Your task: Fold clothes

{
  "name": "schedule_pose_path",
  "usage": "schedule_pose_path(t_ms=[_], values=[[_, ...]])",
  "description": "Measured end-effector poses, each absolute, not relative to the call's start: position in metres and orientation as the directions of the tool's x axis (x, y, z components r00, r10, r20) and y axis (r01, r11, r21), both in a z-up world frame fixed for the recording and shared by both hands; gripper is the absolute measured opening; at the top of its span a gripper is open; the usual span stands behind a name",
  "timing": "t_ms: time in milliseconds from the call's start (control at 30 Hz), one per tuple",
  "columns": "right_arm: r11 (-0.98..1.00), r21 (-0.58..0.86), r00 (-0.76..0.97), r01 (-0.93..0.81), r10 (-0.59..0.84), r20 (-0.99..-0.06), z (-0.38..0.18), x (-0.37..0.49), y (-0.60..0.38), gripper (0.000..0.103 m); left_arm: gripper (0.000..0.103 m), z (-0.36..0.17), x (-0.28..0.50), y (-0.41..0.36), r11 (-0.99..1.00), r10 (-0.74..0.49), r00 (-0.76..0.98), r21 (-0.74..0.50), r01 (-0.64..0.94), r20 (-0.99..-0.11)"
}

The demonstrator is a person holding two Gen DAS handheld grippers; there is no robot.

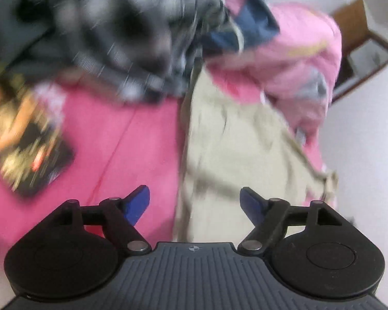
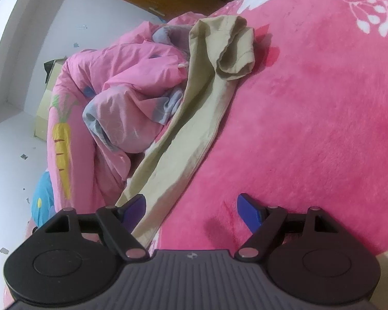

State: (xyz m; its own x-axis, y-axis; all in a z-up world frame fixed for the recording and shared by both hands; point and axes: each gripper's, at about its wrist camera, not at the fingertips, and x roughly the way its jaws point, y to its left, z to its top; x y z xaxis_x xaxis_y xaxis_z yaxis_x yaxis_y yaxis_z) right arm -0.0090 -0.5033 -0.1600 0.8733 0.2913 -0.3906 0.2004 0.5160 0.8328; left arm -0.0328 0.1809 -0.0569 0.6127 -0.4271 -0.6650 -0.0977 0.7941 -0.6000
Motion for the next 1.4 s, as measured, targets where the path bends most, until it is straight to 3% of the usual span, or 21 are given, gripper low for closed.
schedule_pose_path(t_ms=[133, 233, 300, 333, 400, 467, 567, 833, 1200, 1400], values=[[0.526, 0.825, 0.87, 0.206, 0.288, -0.401, -0.158, -0.008, -0.502, 0.08, 0.077, -0.08, -0.077, 0.158, 0.816, -0.449, 0.547, -0.573, -0.07, -0.706], [0.527, 0.824, 0.869, 0.209, 0.286, -0.404, -0.158, -0.008, -0.502, 0.08, 0.074, -0.088, -0.096, 0.15, 0.813, -0.436, 0.585, -0.578, -0.071, -0.684], [0.524, 0.825, 0.87, 0.213, 0.283, -0.403, -0.158, -0.009, -0.502, 0.08, 0.061, -0.089, -0.099, 0.147, 0.805, -0.428, 0.599, -0.587, -0.088, -0.677], [0.523, 0.825, 0.87, 0.215, 0.281, -0.405, -0.158, -0.009, -0.501, 0.08, 0.047, -0.089, -0.1, 0.146, 0.795, -0.434, 0.601, -0.599, -0.095, -0.671], [0.525, 0.822, 0.867, 0.222, 0.279, -0.412, -0.157, -0.008, -0.501, 0.08, 0.041, -0.095, -0.101, 0.145, 0.771, -0.448, 0.601, -0.626, -0.115, -0.662], [0.524, 0.818, 0.861, 0.235, 0.279, -0.426, -0.156, -0.006, -0.501, 0.08, 0.023, -0.101, -0.102, 0.144, 0.755, -0.444, 0.606, -0.64, -0.142, -0.66], [0.509, 0.818, 0.85, 0.267, 0.275, -0.448, -0.154, -0.003, -0.501, 0.08, 0.015, -0.111, -0.102, 0.147, 0.702, -0.444, 0.625, -0.683, -0.203, -0.642], [0.515, 0.768, 0.793, 0.381, 0.246, -0.558, -0.14, 0.005, -0.49, 0.08, 0.013, -0.116, -0.106, 0.184, 0.521, -0.512, 0.666, -0.813, -0.262, -0.543], [0.578, 0.715, 0.764, 0.394, 0.227, -0.604, -0.134, -0.004, -0.465, 0.083, 0.013, -0.124, -0.093, 0.204, 0.561, -0.512, 0.64, -0.787, -0.256, -0.573], [0.59, 0.725, 0.762, 0.356, 0.266, -0.591, -0.129, -0.008, -0.471, 0.083, 0.027, -0.114, -0.096, 0.199, 0.658, -0.487, 0.624, -0.727, -0.199, -0.611]])
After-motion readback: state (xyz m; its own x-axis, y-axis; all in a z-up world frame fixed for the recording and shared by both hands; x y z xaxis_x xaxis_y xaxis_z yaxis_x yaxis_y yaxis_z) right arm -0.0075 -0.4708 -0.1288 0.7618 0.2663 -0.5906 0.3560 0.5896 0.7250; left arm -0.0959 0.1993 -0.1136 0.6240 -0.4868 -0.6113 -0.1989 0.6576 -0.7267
